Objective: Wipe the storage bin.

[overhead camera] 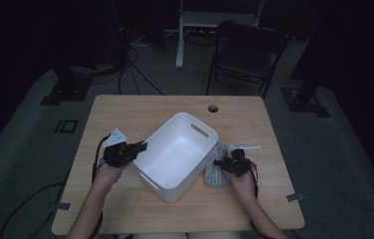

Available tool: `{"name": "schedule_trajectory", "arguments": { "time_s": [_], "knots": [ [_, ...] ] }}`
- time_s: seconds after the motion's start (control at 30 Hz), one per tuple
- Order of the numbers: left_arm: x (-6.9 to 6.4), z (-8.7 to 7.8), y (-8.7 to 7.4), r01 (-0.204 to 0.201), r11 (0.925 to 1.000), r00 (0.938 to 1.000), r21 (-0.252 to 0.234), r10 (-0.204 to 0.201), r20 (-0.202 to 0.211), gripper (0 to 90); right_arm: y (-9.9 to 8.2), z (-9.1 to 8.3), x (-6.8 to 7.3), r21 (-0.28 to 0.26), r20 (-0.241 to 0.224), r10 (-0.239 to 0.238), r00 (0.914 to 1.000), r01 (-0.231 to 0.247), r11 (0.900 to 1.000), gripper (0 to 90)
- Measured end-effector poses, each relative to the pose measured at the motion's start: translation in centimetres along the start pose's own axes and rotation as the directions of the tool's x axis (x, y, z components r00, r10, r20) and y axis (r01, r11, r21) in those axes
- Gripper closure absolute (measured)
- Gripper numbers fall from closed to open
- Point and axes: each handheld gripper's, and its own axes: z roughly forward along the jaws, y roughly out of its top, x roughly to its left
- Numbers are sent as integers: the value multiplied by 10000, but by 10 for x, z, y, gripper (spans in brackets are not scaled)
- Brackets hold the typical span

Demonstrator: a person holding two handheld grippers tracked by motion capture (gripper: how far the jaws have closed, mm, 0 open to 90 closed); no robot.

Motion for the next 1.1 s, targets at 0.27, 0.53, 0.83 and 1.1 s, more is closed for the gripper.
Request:
{"name": "schedule_trajectory", "arguments": {
  "time_s": [0.27,0.53,0.83,1.1],
  "knots": [
    [-1,0,0,-56,10000,10000,18,56,-80,838,3,-11,8,-226,-483,125,9988,-136,9997,693],
    [-1,0,1,-28,10000,9999,38,29,-100,835,24,-58,44,-1853,-1638,-549,9850,239,9824,692],
    [-1,0,0,-60,10000,10000,20,60,-33,834,21,-53,53,-1847,-812,-1063,9910,899,9787,690],
    [0,1,0,42,10000,10000,0,-42,12,820,4,-24,37,-899,-415,-576,9975,537,9945,689]
  ]
}}
